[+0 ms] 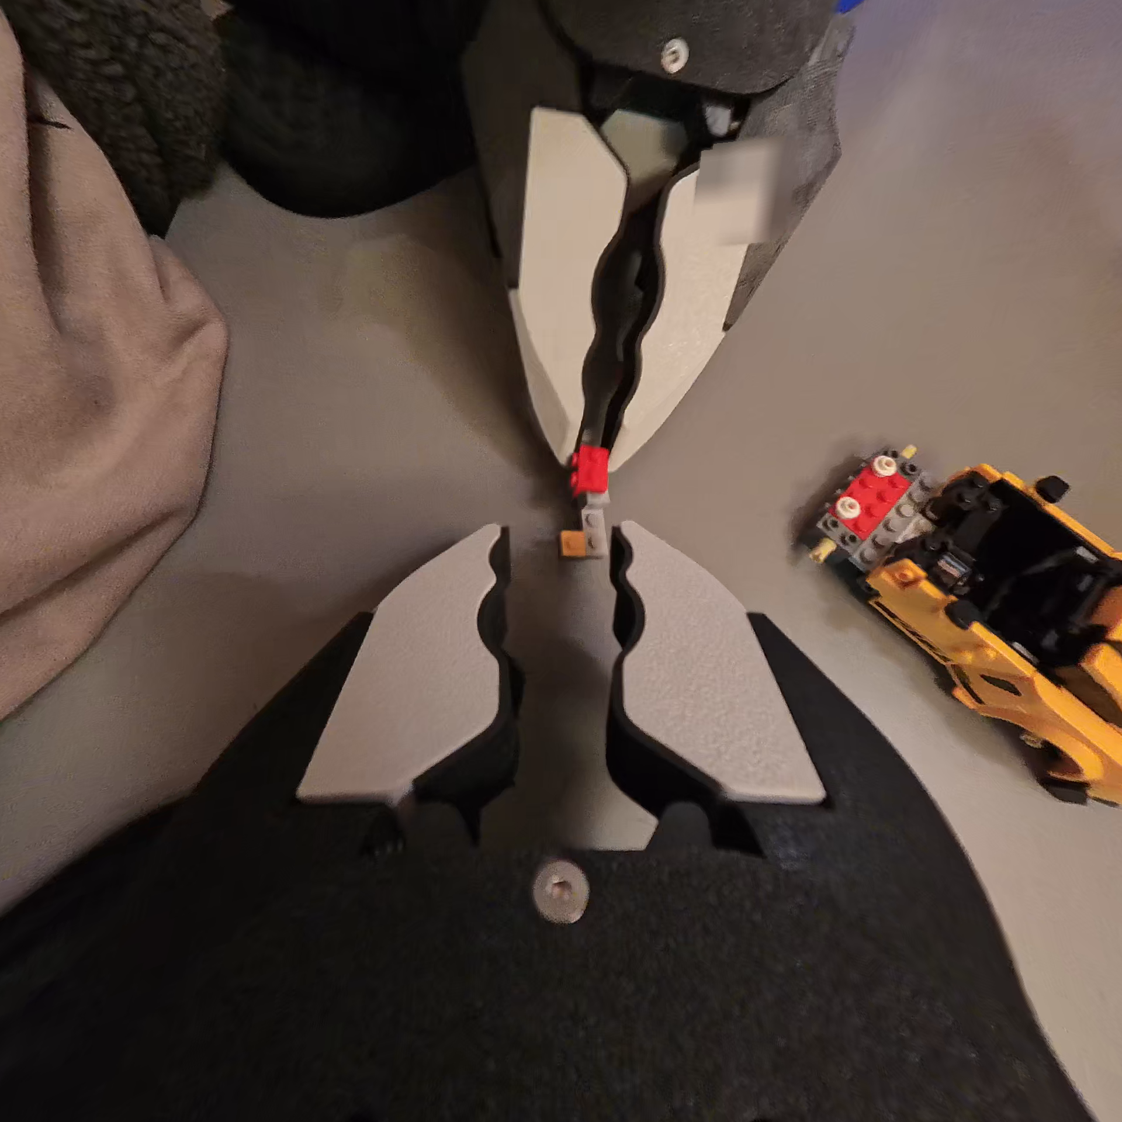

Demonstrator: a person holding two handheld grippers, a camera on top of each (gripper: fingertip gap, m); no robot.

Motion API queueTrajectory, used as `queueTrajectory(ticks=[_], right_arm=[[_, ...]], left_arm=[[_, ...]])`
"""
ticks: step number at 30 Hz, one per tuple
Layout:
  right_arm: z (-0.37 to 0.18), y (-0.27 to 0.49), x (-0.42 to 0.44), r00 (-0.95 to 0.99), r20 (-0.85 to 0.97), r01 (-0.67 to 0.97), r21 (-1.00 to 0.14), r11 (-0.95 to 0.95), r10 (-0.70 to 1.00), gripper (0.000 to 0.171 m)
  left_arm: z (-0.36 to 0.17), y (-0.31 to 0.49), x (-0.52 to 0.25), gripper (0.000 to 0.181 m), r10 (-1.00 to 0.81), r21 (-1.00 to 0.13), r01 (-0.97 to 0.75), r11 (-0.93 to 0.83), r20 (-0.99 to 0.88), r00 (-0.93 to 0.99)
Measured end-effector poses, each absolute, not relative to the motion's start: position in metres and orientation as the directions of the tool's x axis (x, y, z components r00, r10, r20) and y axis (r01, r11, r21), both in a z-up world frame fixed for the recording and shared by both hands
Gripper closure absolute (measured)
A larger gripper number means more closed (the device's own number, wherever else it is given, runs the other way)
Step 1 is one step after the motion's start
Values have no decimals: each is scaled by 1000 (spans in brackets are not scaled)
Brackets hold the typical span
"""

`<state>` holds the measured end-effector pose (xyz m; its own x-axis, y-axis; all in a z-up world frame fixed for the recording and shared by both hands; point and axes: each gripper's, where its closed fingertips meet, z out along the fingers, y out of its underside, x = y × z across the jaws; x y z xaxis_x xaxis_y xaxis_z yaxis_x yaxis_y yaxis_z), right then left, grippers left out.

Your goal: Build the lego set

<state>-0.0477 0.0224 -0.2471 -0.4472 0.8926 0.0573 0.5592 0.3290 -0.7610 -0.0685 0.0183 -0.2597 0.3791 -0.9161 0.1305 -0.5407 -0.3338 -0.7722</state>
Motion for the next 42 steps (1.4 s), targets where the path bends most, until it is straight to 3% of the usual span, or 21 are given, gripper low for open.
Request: queueTrajectory(ticks=[6, 11, 16, 21, 26, 42], right_arm=[[-218, 29, -49, -406, 285, 388, -806, 446, 868, 124], [-167, 10, -59, -401, 462, 177, -808, 562, 791, 121], [-118, -15, -66, -409, 587, 21, -760, 650, 699, 124], [-103, -41, -66, -461, 637, -50, -714, 699, 618, 136], [-102, -59, -62, -477, 639, -69, -712, 699, 603, 150], [-101, -91, -52, -542, 523, -70, -808, 585, 657, 150]], left_arm=[[-218, 2, -64, 173, -850, -796, -298, -527, 494, 182], [-151, -10, -65, 173, -778, -786, -113, -608, 618, -109], [-122, -29, -59, 173, -751, -773, -154, -616, 635, -182], [-109, -49, -51, 172, -742, -767, -198, -610, 641, -196], [-103, -64, -49, 173, -735, -763, -211, -611, 645, -207], [-101, -94, -38, 173, -630, -698, -266, -664, 715, -304]])
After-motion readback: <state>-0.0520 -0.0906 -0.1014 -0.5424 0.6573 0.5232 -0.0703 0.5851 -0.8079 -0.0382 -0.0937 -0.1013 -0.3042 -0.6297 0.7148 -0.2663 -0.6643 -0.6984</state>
